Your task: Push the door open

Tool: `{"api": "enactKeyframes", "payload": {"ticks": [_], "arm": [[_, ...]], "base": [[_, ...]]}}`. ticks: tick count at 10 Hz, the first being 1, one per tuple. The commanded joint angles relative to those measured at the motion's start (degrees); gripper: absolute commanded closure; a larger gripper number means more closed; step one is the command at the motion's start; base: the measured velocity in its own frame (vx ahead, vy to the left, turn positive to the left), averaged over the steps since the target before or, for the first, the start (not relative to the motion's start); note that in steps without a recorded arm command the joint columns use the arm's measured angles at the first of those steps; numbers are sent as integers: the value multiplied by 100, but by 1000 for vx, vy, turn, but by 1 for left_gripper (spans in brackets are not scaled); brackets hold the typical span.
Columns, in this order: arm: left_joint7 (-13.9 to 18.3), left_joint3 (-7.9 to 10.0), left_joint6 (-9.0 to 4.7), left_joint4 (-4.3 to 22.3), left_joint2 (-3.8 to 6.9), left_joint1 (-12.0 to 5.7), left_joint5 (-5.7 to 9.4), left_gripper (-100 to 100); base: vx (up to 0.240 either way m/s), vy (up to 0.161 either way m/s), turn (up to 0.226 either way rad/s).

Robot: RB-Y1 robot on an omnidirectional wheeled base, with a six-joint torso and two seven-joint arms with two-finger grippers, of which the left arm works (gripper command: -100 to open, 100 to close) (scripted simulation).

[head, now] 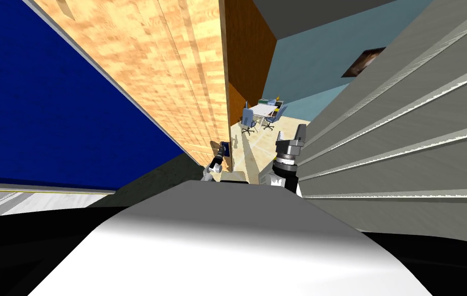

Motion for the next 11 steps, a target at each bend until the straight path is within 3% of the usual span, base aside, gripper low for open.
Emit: {"api": "enactKeyframes", "payload": {"ticks": [1, 5, 6, 9, 10, 11], "arm": [[-58, -17, -23, -53, 99, -15, 46, 100], [-181, -221, -9, -133, 201, 59, 138, 100], [-221, -240, 16, -174, 156, 107, 98, -100], [-309, -317, 56, -250, 38, 178, 78, -100], [-340, -344, 70, -277, -36, 203, 70, -100], [-384, -382, 90, -315, -174, 238, 60, -100]], "base": [[179, -2, 200], [215, 7, 210], [-17, 44, 82], [-229, 29, 15], [-278, 16, 29], [-257, 9, 38]]}}
